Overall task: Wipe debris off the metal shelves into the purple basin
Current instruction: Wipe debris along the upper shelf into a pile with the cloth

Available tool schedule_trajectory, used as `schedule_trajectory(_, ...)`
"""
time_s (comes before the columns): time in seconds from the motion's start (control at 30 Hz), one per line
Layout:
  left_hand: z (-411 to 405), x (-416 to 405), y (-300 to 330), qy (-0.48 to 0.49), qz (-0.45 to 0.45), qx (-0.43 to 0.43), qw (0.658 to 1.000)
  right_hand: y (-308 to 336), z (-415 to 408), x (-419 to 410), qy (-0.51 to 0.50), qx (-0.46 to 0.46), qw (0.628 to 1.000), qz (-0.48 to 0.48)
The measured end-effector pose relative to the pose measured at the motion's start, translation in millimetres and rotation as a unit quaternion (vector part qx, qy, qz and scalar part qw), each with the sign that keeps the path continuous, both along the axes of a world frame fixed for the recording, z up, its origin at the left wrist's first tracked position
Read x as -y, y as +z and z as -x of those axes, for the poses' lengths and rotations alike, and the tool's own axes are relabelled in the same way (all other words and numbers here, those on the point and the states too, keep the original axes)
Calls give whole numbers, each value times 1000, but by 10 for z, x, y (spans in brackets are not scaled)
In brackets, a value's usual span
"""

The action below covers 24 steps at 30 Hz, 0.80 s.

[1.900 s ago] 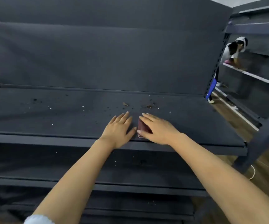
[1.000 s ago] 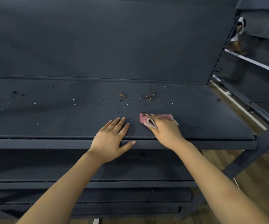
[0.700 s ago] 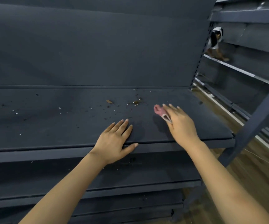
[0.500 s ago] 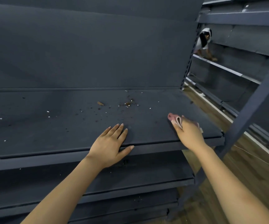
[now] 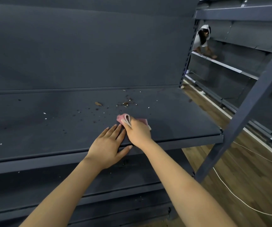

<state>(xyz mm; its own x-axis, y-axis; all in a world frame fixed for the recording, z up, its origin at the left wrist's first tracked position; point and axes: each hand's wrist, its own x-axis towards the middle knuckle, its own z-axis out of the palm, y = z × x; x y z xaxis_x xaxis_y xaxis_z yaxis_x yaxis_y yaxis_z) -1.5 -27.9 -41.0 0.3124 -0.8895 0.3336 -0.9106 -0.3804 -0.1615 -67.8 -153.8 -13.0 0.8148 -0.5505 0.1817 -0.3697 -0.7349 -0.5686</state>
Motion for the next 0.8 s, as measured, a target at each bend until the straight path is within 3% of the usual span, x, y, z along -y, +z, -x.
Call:
schedule_trajectory(0.13,3,-21,32,8,-14,-7,1000,139,158,190,24,100,990,-97)
schedule_trajectory(0.23,-31,-57,55,19,-20,-20,999,298,394,567,-55,152,986,-43)
schedule_trajectory(0.3,-60,-76,57,32,-24,-24,999,362,582,820,-116,127,985,0)
schedule_trajectory(0.43,-65,-92,43,49,-45,-46,997,186,693,1097,-169,-59,980,86)
schedule_trajectory(0.63,-28,-98,77,51,-50,-59,996,79,297,861,-110,-68,986,108)
schedule_trajectory(0.8,-16,-86,90,47,-44,-67,996,183,-42,221,25,-49,994,90)
